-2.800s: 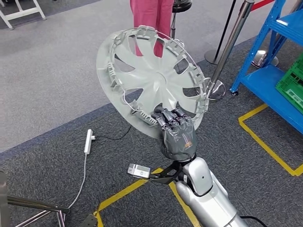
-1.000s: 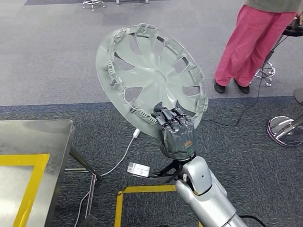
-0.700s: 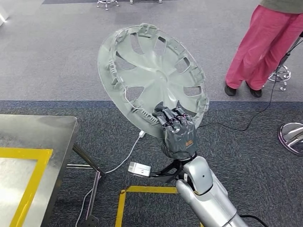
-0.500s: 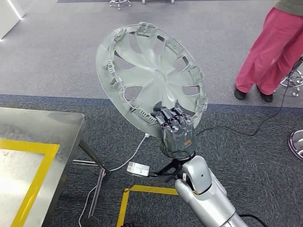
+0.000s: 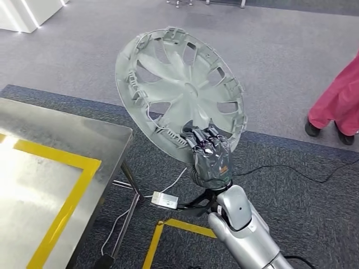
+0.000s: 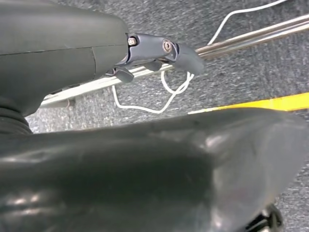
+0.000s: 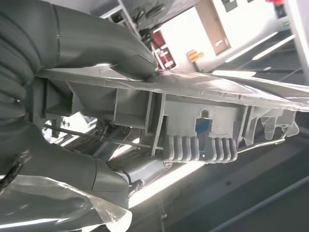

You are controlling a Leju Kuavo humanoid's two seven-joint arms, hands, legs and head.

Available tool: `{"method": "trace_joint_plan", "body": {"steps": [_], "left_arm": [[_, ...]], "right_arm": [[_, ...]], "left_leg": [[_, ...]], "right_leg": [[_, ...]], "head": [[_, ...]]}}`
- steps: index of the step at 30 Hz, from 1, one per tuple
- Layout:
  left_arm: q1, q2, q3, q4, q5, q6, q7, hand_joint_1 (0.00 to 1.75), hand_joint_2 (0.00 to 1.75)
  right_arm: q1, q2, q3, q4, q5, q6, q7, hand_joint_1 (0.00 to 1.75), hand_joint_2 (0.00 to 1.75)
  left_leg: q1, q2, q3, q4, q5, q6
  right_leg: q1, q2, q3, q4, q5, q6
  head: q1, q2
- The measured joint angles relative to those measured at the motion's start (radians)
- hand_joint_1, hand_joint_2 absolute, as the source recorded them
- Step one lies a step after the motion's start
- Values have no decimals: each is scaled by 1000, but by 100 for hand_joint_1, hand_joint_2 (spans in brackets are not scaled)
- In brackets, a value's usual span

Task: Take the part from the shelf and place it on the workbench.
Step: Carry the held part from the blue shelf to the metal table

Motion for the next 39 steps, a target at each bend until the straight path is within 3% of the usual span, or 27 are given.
{"method": "trace_joint_plan", "body": {"steps": [1,3,5,7,8,10,12,14,15,16,18,19,21,23,25,27,28,29,30,32,34,36,38,39], "left_arm": [[0,0,0,0,0,0,0,0,0],[0,-1,0,0,-1,0,0,0,0],[-1,0,0,0,-1,0,0,0,0],[3,1,0,0,-1,0,1,0,0],[5,1,0,0,-1,0,1,0,0],[6,1,0,0,-1,0,1,0,0],[3,0,0,0,-1,0,1,0,0],[2,0,0,0,-1,0,1,0,0],[3,0,0,0,-1,0,1,0,0],[4,0,0,0,-1,0,1,0,0],[2,0,0,0,-1,0,1,0,0],[0,0,-1,0,-1,0,1,0,0],[-3,1,-1,0,-1,0,1,0,0],[-1,0,-1,0,-2,-1,2,0,0],[-1,0,-1,1,-2,-1,3,0,0],[-3,0,-1,1,-4,-2,3,0,0],[-4,0,-1,1,-5,-2,3,0,0],[-4,-1,-1,1,-6,-3,3,0,0],[-4,-2,-1,1,-7,-4,3,0,0],[-3,-2,-1,1,-9,-5,4,0,0],[-4,-2,-1,1,-10,-5,5,0,0],[-4,-2,-1,1,-10,-5,6,0,0],[-2,-1,-1,1,-10,-6,7,0,0],[0,0,-1,1,-11,-6,7,0,0]], "right_arm": [[0,0,0,0,0,0,0,175,175],[-1,0,-2,0,1,0,-1,175,175],[-2,0,-3,0,2,0,-3,175,175],[-1,0,-4,0,3,0,-3,175,175],[-1,0,-4,0,3,0,-3,175,175],[-2,1,-6,0,3,0,-3,175,175],[-3,1,-8,0,3,0,-3,175,175],[-1,1,-8,0,3,0,-3,175,175],[0,1,-8,0,3,0,-3,175,175],[0,1,-8,0,4,0,-3,175,175],[0,1,-8,0,5,0,-3,175,175],[-1,1,-9,0,7,0,-3,175,175],[-1,1,-10,0,8,0,-3,175,175],[-1,1,-10,-1,10,0,-4,175,175],[-2,2,-11,-1,11,0,-6,175,175],[-1,2,-12,-1,13,0,-8,175,175],[0,2,-12,-1,14,0,-8,175,175],[2,2,-13,0,14,0,-9,175,175],[3,2,-13,0,14,0,-9,175,175],[5,2,-13,0,14,0,-8,175,175],[3,2,-13,0,15,0,-9,175,175],[3,2,-13,0,16,0,-9,175,175],[5,3,-12,0,17,0,-9,175,175],[5,3,-13,0,17,0,-8,175,175]], "left_leg": [[1,-12,1,2,-1,-2],[3,-35,-1,10,-6,-10],[5,-51,-9,16,-6,-19],[8,-66,-15,16,-3,-27],[8,-62,-17,21,-8,-30],[7,-27,-40,75,-42,-39],[8,16,-100,202,-101,-47],[11,29,-148,298,-128,-50],[11,31,-147,295,-114,-49],[11,34,-126,252,-84,-47],[2,66,-55,113,-20,-36],[-3,83,-27,58,-5,-30],[-13,97,-9,15,-6,-24],[-11,79,-5,4,-3,-16],[-5,61,4,-8,2,-7],[0,41,8,-12,4,-1],[0,30,8,-11,4,0],[0,18,8,-11,4,1],[0,7,9,-10,3,1],[2,-17,11,-7,1,-3],[3,-36,6,2,-4,-12],[4,-51,-4,9,-4,-21],[6,-61,-8,11,-4,-29],[6,-53,-12,19,-12,-33]], "right_leg": [[-1,4,20,-57,41,0],[-7,34,80,-191,102,0],[-10,61,111,-249,114,-1],[-8,53,116,-254,114,-8],[-8,45,119,-257,115,-14],[-10,25,125,-263,116,-27],[-7,4,127,-265,114,-35],[-4,-17,128,-264,112,-38],[-3,-27,129,-264,111,-38],[-2,-36,131,-264,109,-38],[2,-52,137,-264,105,-35],[5,-60,138,-264,103,-32],[9,-76,140,-266,100,-24],[8,-89,143,-267,95,-15],[6,-62,127,-226,66,-7],[3,-17,66,-105,11,-3],[2,-7,30,-40,-11,-1],[2,-2,3,4,-19,1],[1,-1,-6,9,-6,3],[-3,8,33,-92,65,4],[-10,41,91,-214,113,4],[-12,62,113,-255,115,0],[-11,49,118,-260,117,-9],[-12,40,120,-262,117,-15]], "head": [[0,0],[1,0],[3,0],[3,0],[3,0],[-2,0],[-7,0],[-7,0],[-7,0],[-7,0],[-7,0],[-6,0],[-6,0],[-6,0],[-3,0],[2,0],[4,0],[4,0],[4,0],[5,0],[6,0],[7,0],[7,0],[6,0]]}}
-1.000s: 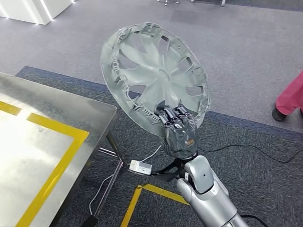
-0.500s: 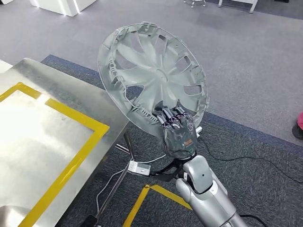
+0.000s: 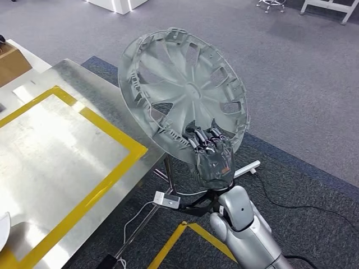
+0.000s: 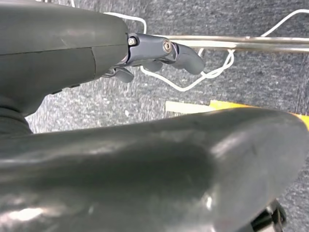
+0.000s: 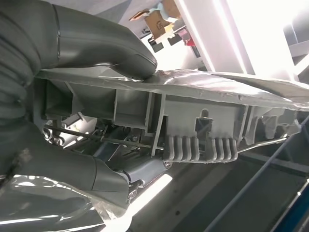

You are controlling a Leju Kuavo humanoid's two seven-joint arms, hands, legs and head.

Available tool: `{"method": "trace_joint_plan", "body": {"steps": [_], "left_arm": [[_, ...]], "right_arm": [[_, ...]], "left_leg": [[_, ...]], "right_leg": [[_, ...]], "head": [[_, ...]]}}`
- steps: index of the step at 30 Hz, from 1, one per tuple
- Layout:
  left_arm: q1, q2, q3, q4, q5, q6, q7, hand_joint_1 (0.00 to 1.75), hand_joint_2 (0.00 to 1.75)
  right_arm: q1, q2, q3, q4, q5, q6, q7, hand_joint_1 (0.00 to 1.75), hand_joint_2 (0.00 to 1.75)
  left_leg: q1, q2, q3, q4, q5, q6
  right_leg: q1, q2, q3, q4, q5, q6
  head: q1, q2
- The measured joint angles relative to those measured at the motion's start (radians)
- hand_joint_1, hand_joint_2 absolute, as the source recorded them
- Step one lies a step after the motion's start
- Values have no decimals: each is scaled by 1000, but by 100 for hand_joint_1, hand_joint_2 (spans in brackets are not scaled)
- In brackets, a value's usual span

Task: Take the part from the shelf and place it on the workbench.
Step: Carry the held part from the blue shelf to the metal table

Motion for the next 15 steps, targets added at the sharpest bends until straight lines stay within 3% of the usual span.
{"method": "trace_joint_plan", "body": {"steps": [1,3,5,6,7,10,12,14,15], "left_arm": [[0,0,0,0,0,0,0,0,0],[-2,-1,0,0,-1,0,0,0,0],[-4,-1,0,0,-1,0,0,0,0],[-3,-1,0,0,-2,0,0,0,0],[-3,-1,0,0,-2,0,0,0,0],[-4,0,0,0,-4,0,1,0,0],[-7,1,-1,0,-6,0,3,0,0],[-6,2,-3,0,-9,0,5,0,0],[-5,2,-5,0,-11,0,6,0,0]], "right_arm": [[-1,0,-1,0,0,0,0,175,175],[-1,1,-4,0,0,0,0,175,175],[0,1,-5,0,0,0,0,175,175],[1,1,-5,0,0,0,0,175,175],[2,1,-5,0,1,0,0,175,175],[0,2,-6,0,1,0,0,175,175],[-2,2,-7,0,1,0,0,175,175],[-4,3,-8,0,3,0,-1,175,175],[-4,3,-8,0,3,0,-1,175,175]], "left_leg": [[-1,17,-11,25,-16,-5],[0,63,-64,139,-74,-14],[3,80,-124,262,-117,-19],[4,82,-134,279,-113,-19],[4,84,-123,255,-89,-18],[-4,120,-28,61,7,-5],[-13,139,1,1,13,4],[-14,126,4,-9,9,12],[-11,117,7,-15,11,15]], "right_leg": [[-1,-10,3,-3,0,-6],[0,-30,7,-5,-3,-16],[3,-51,9,-5,-6,-20],[3,-61,11,-5,-8,-20],[4,-70,14,-5,-11,-20],[7,-95,27,-5,-21,-13],[12,-110,30,-5,-26,-4],[13,-125,31,-7,-30,7],[12,-119,30,-2,-37,12]], "head": [[-3,0],[-8,0],[-9,0],[-9,0],[-9,0],[-8,0],[-7,0],[-7,0],[-6,0]]}}
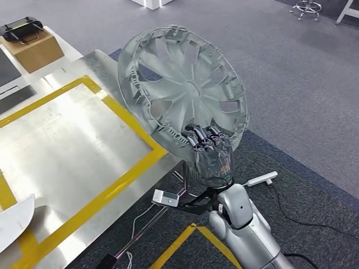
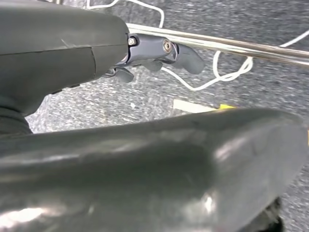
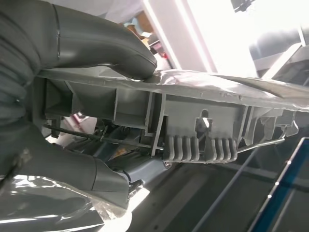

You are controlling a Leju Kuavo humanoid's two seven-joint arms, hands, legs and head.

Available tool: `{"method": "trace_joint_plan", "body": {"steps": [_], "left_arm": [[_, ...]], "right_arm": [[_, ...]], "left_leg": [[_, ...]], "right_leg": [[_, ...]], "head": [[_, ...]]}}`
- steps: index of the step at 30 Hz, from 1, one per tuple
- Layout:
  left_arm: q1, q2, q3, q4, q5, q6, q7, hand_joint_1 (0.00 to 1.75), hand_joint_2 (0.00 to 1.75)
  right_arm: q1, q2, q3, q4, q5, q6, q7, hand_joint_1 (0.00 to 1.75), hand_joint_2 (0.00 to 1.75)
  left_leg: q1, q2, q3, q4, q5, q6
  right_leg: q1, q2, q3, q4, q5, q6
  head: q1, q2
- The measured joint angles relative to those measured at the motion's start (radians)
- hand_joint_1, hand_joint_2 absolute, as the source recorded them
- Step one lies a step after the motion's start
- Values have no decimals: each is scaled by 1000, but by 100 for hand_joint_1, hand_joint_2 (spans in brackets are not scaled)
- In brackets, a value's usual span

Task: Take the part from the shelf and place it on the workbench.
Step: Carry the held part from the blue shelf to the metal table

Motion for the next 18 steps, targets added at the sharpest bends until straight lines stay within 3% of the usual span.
{"method": "trace_joint_plan", "body": {"steps": [2,3,5,6,7,8,10,12,14,16,18], "left_arm": [[-1,1,-3,0,-4,0,1,0,0],[-2,1,-3,0,-6,0,2,0,0],[-5,1,-5,0,-8,-1,2,0,0],[-4,1,-6,0,-8,-2,2,0,0],[-4,1,-7,0,-8,-4,2,0,0],[-4,1,-9,0,-8,-4,2,0,0],[-4,0,-10,0,-8,-5,3,0,0],[-5,0,-11,0,-8,-5,3,0,0],[-3,1,-11,0,-8,-5,3,0,0],[-1,2,-11,0,-9,-6,5,0,0],[-3,2,-12,0,-9,-7,7,0,0]], "right_arm": [[-1,1,0,0,1,0,0,175,175],[-2,1,0,0,2,0,-1,175,175],[0,0,-1,0,3,0,-1,175,175],[2,0,-1,0,3,0,-1,175,175],[3,0,-1,1,2,0,-1,175,175],[4,0,-1,1,1,0,-1,175,175],[3,0,-1,1,1,0,-1,175,175],[2,0,-1,0,2,0,-2,175,175],[3,1,0,0,3,0,-2,175,175],[3,1,-1,0,3,0,0,175,175],[1,2,-3,0,4,0,1,175,175]], "left_leg": [[6,-17,8,-10,4,9],[7,-25,9,-11,4,12],[6,-45,9,-10,2,16],[6,-55,10,-10,2,17],[6,-67,11,-9,1,16],[6,-79,12,-8,1,15],[6,-100,11,-3,-3,9],[7,-117,3,3,-3,0],[11,-132,-2,3,0,-10],[9,-112,-11,21,-15,-19],[9,-65,-53,111,-65,-29]], "right_leg": [[-2,36,-29,60,-35,7],[-2,58,-60,123,-63,7],[-2,76,-133,253,-105,8],[-1,78,-154,281,-102,8],[-1,79,-156,267,-79,7],[-1,83,-137,215,-40,5],[-5,112,-74,75,25,0],[-6,137,-37,6,40,-4],[-5,131,-33,1,39,-10],[-8,113,-28,-4,41,-20],[-10,91,-24,-8,40,-31]], "head": [[4,0],[6,0],[7,0],[7,0],[7,0],[8,0],[8,0],[7,0],[6,0],[2,0],[-2,0]]}}
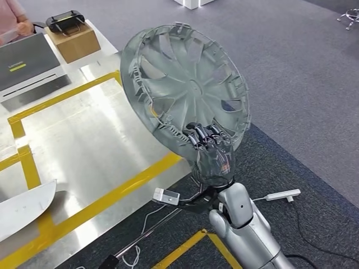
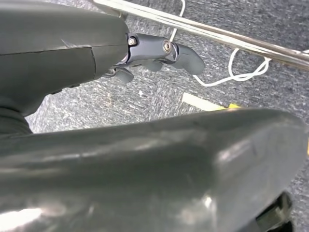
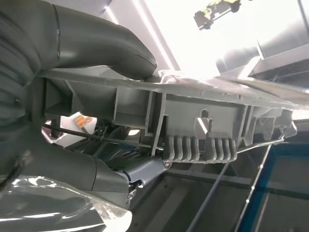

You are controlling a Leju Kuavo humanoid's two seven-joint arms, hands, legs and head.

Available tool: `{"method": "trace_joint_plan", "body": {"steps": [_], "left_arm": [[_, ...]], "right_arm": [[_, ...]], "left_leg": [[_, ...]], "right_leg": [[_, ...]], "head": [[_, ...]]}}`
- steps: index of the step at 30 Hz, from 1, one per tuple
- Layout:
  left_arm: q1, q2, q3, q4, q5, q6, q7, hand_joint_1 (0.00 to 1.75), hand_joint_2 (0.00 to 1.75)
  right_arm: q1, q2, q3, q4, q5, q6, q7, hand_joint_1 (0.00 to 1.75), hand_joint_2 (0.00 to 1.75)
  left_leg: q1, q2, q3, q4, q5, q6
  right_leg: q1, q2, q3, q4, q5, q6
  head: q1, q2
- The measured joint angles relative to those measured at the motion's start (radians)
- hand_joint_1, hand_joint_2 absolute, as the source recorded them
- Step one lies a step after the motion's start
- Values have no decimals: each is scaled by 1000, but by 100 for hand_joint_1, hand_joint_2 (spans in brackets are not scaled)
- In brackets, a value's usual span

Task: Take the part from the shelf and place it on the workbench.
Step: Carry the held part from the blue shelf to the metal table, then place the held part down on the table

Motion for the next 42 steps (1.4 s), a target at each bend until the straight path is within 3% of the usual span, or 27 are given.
{"method": "trace_joint_plan", "body": {"steps": [2,3,4,6,8,10,12,14,16,17,18,19,21,23,25,27,29,32,34,35,36,38,40,42], "left_arm": [[-2,-1,-2,0,0,0,1,0,0],[-2,-1,-3,0,0,-1,2,0,0],[-1,0,-4,0,0,-1,3,0,0],[0,0,-5,0,0,-1,4,0,0],[-3,0,-5,0,0,-1,3,0,0],[-6,0,-6,0,0,-1,3,0,0],[-4,-1,-6,0,-1,-1,4,0,0],[-3,-1,-6,0,-1,0,3,0,0],[-6,-1,-6,0,-1,0,3,0,0],[-7,-1,-6,0,-1,0,4,0,0],[-7,-1,-6,0,-1,0,4,0,0],[-6,-1,-6,0,-1,0,4,0,0],[-6,-2,-6,0,-1,0,4,0,0],[-6,-2,-6,0,-1,0,4,0,0],[-6,-2,-6,0,-1,0,4,0,0],[-3,-1,-6,0,-1,0,4,0,0],[0,-1,-6,0,-1,0,4,0,0],[-2,-2,-6,0,-1,0,4,0,0],[-1,-2,-6,0,-1,0,4,0,0],[0,-2,-6,0,-1,-1,5,0,0],[1,-2,-6,0,-1,-2,6,0,0],[1,0,-6,0,0,-4,8,0,0],[0,0,-6,0,0,-4,10,0,0],[3,-1,-6,0,0,-4,12,0,0]], "right_arm": [[0,0,-2,0,1,0,0,175,175],[2,0,-2,0,1,0,0,175,175],[3,0,-2,0,2,0,0,175,175],[4,0,-2,0,2,0,0,175,175],[2,0,-3,0,2,0,0,175,175],[0,0,-4,0,2,0,0,175,175],[0,0,-4,0,2,0,0,175,175],[-1,1,-4,-1,2,0,0,175,175],[-1,2,-5,-1,2,0,0,175,175],[0,1,-5,-1,2,0,0,175,175],[1,1,-5,0,2,0,0,175,175],[3,1,-5,0,2,0,0,175,175],[5,1,-5,0,2,0,0,175,175],[4,1,-6,0,2,0,0,175,175],[5,1,-5,0,3,0,0,175,175],[6,2,-4,0,3,0,0,175,175],[5,2,-6,0,3,0,1,175,175],[5,2,-10,0,3,0,1,175,175],[7,2,-10,1,2,0,1,175,175],[9,2,-10,2,0,0,1,175,175],[9,2,-9,2,-4,0,3,175,175],[5,2,-7,3,-18,1,11,175,175],[-2,2,-4,5,-35,2,25,175,175],[-7,0,-1,10,-51,7,38,175,175]], "left_leg": [[5,24,-64,133,-53,-8],[7,28,-83,171,-60,-10],[9,29,-84,172,-47,-12],[8,46,-30,62,22,-8],[0,80,34,-65,66,0],[-9,92,52,-106,64,9],[-7,75,54,-115,66,21],[-1,57,61,-124,70,33],[2,38,64,-126,72,40],[2,27,64,-126,71,42],[2,16,64,-126,71,43],[2,4,65,-125,70,43],[2,-20,69,-124,68,40],[2,-40,66,-118,64,33],[4,-56,57,-113,65,22],[9,-71,52,-114,67,11],[8,-48,38,-85,46,1],[10,18,-43,87,-36,-13],[13,30,-82,164,-50,-18],[13,31,-74,146,-29,-18],[13,33,-49,94,5,-16],[9,42,20,-45,63,-6],[5,48,54,-117,75,-1],[4,48,56,-124,74,-4]], "right_leg": [[1,-21,1,0,-3,-4],[1,-30,2,0,-5,-5],[2,-40,3,0,-6,-4],[2,-58,10,0,-11,-1],[6,-74,16,1,-17,6],[11,-90,18,1,-21,16],[10,-102,23,-1,-26,27],[7,-76,7,38,-54,36],[6,-31,-54,160,-110,39],[7,-20,-92,230,-134,40],[7,-15,-121,277,-142,40],[7,-13,-134,287,-130,40],[6,-5,-100,190,-57,38],[0,31,-41,59,-2,34],[-1,56,-16,9,4,30],[0,42,-12,5,6,21],[-4,22,-6,-1,7,9],[-2,-11,-1,-4,3,-2],[-1,-31,1,-4,0,-4],[-1,-38,2,-3,-1,-3],[-1,-44,5,-3,-3,-2],[1,-53,8,-3,-7,4],[6,-57,7,-1,-10,9],[8,-58,5,-1,-10,9]], "head": [[-2,0],[-2,0],[-2,0],[-2,0],[-2,0],[-1,0],[0,0],[2,0],[8,0],[9,0],[10,0],[10,0],[10,0],[10,0],[10,0],[10,0],[4,0],[-3,0],[-3,0],[-3,0],[-3,0],[-3,0],[-2,0],[-1,0]]}}
